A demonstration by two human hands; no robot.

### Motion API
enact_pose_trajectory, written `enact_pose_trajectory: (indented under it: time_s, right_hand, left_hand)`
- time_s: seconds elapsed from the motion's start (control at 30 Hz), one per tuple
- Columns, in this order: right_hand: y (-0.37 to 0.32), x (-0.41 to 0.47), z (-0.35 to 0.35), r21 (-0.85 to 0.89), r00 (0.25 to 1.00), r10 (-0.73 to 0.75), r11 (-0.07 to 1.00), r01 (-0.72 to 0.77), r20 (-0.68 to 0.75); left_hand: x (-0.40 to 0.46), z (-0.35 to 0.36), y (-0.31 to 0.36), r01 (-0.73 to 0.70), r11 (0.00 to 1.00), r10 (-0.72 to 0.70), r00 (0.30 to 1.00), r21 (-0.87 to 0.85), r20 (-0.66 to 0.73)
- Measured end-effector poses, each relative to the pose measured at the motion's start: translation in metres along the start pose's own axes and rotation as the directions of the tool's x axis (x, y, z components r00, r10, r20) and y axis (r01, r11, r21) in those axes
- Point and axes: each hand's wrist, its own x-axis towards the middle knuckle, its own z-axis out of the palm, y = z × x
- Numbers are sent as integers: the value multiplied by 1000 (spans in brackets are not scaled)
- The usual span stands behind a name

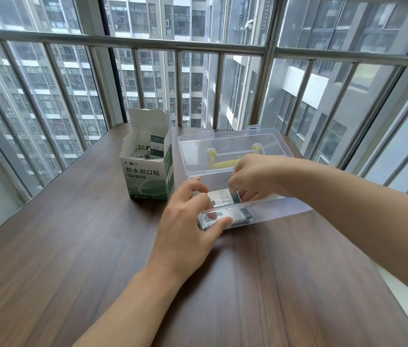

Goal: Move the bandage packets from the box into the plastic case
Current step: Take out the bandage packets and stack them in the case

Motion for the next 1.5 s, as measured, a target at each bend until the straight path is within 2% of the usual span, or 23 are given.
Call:
enact_pose_trajectory:
  time_s: [0.37, 0.57, 0.7, 0.77, 0.83, 0.9, 0.97, 1.1, 1.2, 1.33, 1.5]
  right_hand:
    - [6, -15, -20, 16, 989, -136, 990, 137, -60]
    - [-10, -18, -28, 51, 964, -218, 972, 228, -153]
    - [-31, -19, -28, -19, 946, -285, 958, 286, -157]
    - [-39, -17, -27, -32, 942, -299, 954, 298, -150]
    - [-43, -15, -26, -46, 941, -306, 952, 302, -143]
    - [-45, -13, -25, -77, 938, -313, 949, 304, -152]
    - [-48, -11, -25, -90, 934, -314, 949, 303, -167]
    - [-53, -5, -27, -75, 935, -302, 953, 292, -187]
    - [-54, 0, -28, -89, 935, -302, 953, 290, -186]
    - [-55, 5, -30, -63, 935, -300, 954, 293, -192]
    - [-59, 3, -28, -105, 906, -350, 937, 334, -238]
  left_hand:
    - [2, 0, 1, -20, 1000, 19, 1000, -13, -20]
    - [5, -19, 24, -82, 993, 60, 972, -88, -229]
    - [11, -62, 24, -114, 991, 70, 887, -69, -457]
    - [14, -83, 4, -41, 995, -19, 834, -96, -551]
    - [17, -96, -17, 114, 979, -192, 792, -169, -580]
    - [22, -98, -32, 263, 927, -368, 777, -268, -511]
    - [28, -95, -43, 357, 879, -464, 793, -317, -394]
    - [51, -83, -65, 503, 781, -561, 826, -371, -61]
    - [65, -78, -82, 533, 694, -548, 827, -485, 125]
    - [69, -72, -100, 508, 698, -492, 852, -504, 177]
    - [56, -65, -105, 455, 699, -492, 866, -552, 91]
